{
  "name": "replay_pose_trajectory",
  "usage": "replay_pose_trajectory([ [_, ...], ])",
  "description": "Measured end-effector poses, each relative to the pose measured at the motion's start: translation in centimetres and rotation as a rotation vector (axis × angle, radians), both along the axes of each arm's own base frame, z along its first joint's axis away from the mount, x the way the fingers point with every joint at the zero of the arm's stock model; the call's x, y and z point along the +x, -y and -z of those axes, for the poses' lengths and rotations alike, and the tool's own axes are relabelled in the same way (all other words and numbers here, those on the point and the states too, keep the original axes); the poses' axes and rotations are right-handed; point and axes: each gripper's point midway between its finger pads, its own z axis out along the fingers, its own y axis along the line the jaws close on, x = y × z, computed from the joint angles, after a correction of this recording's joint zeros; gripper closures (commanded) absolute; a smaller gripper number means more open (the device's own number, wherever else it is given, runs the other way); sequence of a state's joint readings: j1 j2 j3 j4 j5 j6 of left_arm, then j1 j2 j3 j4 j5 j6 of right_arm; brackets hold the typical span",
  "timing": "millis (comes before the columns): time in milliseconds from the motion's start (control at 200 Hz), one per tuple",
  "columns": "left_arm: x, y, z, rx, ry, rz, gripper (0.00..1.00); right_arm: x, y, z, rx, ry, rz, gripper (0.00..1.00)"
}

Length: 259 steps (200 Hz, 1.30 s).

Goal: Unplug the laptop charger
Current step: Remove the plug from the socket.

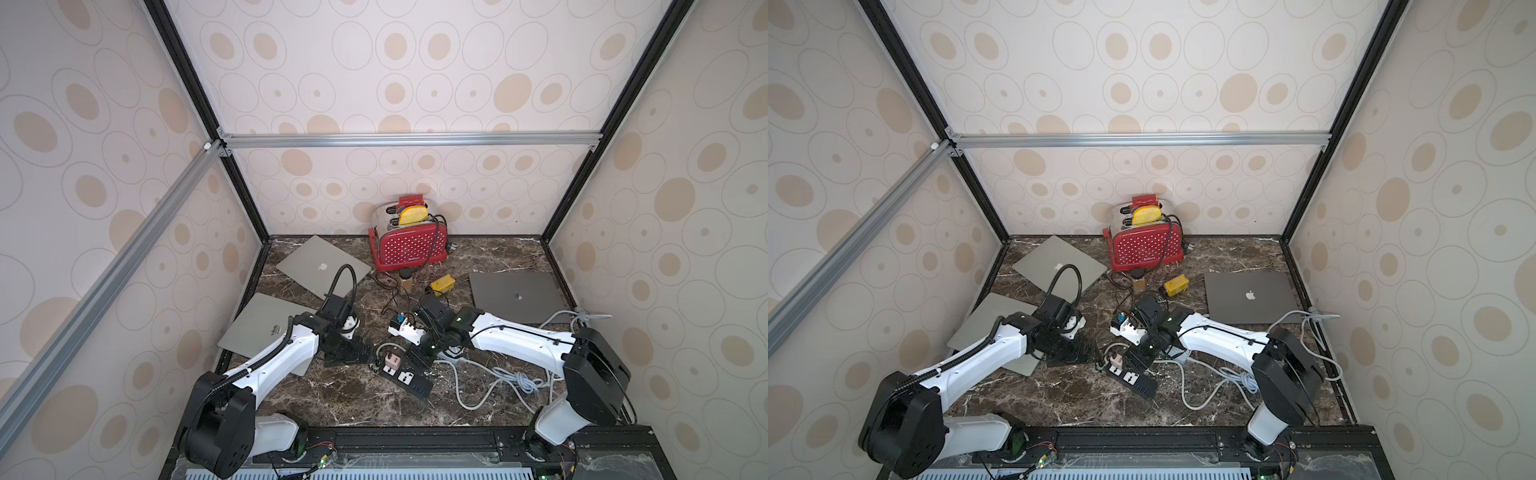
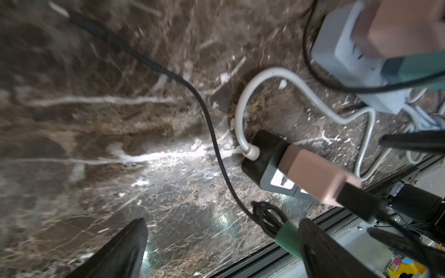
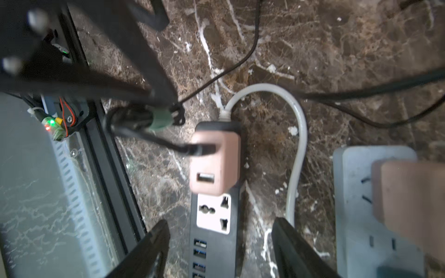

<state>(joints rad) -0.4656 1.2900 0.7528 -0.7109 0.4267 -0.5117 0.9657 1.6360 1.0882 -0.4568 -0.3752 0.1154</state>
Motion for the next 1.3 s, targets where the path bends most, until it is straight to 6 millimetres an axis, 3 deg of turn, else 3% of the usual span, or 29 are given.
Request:
replay_pose_trajectory([
  [115, -1.1, 0.7, 0.9, -0.012, -0.027, 0.002, 0.01, 0.3, -1.5, 0.8, 0.034, -0.001, -0.012, 0.35],
  [295, 0.1, 1.7, 1.2, -0.041, 0.004, -0.020, 0.01, 0.0, -3.3, 1.9, 0.068, -0.020, -0.048, 0.49],
  [571, 0.3, 1.7, 3.2, -0.006, -0.043, -0.023, 0.01, 0.5, -4.1, 2.2, 0.086, 0.014, -0.053, 0.82],
  [972, 0.4, 1.7, 3.8, 0.003, -0.064, -0.039, 0.02, 0.8, -4.3, 2.2, 0.023, 0.186, -0.073, 1.00],
  [1087, 0.2, 1.7, 4.3, 0.001, -0.084, -0.063, 0.03, 1.0, -4.2, 2.2, 0.020, 0.243, -0.062, 1.00],
  [1297, 1.9, 3.8, 4.1, -0.108, -0.054, -0.093, 0.04, 2.3, -2.3, 2.2, -0.003, 0.316, -0.005, 1.00],
])
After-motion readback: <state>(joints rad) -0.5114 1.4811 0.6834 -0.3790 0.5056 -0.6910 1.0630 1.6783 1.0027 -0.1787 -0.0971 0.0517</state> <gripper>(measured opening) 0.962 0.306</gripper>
